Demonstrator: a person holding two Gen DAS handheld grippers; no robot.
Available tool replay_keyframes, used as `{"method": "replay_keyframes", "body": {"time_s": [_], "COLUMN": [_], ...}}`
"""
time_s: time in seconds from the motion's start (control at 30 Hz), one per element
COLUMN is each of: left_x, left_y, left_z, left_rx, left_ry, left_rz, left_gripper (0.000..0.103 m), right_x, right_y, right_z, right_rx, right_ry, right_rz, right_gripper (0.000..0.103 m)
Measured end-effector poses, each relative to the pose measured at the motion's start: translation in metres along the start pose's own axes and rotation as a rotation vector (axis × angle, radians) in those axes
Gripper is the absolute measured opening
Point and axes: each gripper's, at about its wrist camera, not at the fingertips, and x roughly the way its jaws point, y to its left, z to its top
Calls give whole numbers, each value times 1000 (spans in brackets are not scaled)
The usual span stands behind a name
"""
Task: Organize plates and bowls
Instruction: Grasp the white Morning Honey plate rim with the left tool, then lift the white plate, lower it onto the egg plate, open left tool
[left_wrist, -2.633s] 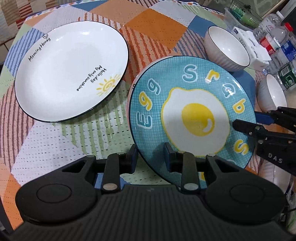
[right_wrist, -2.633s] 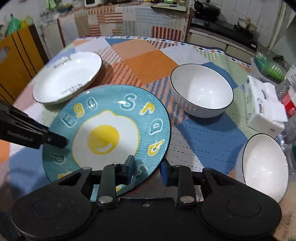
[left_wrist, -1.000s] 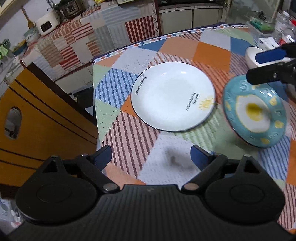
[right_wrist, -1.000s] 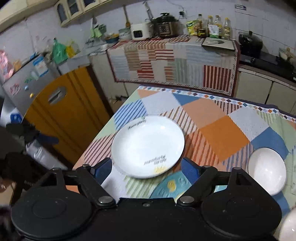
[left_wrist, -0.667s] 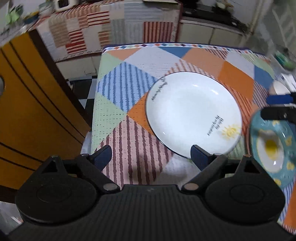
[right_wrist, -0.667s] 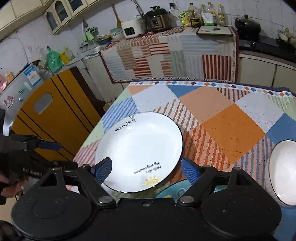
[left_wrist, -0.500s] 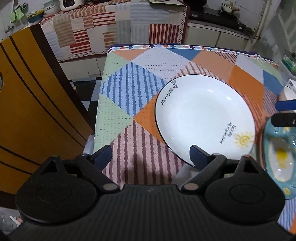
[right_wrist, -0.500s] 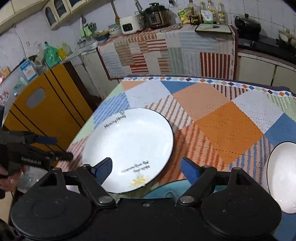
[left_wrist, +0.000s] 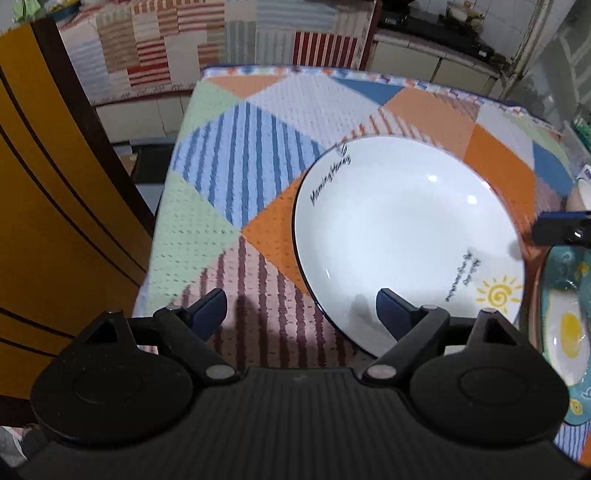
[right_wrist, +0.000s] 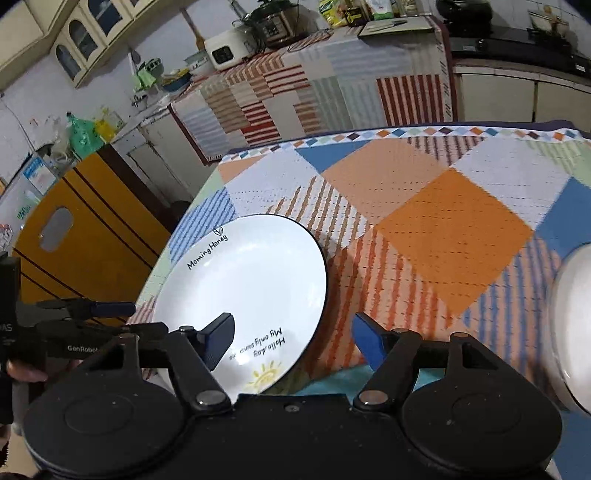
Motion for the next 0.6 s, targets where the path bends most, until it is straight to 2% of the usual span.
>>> {"method": "replay_keyframes", "body": {"time_s": [0.1,0.17,0.23,0.3,0.37,0.4,0.43,0.5,0.53,0.6], "left_x": [12,14,15,13,12,11,11,11,11,11], "left_y": [3,-1,-7,-8,-5,-5,-5,-7,-7,-5], "left_z": [-3,-2,0,0,1,1,2,3,3,5], "left_rx": [-65,-64,-31,-37,-71,-80,-84,-101,-119,-163], "left_ry": [3,-15,-22,-29,-40,-45,-49,-49,-46,-27], "left_rz": [14,33,34,19,22,17,6,-43,-35,-30], "left_gripper": [88,88,73,67,59,52,40,26,26,25], "right_x": [23,35,40,39,41,42,45,52,53,53], "right_y": [1,0,-3,-8,-7,-7,-8,-3,1,4], "right_z": [4,3,2,6,7,7,5,0,-3,-7], "right_rx": [9,42,144,239,209,191,183,122,82,53], "right_ry": [-8,10,47,68,72,66,64,63,49,28], "right_rz": [-32,-44,-30,-5,-22,-49,-58,-88,-95,-107], "right_gripper": [70,59,53,54,51,50,46,43,28,23]}}
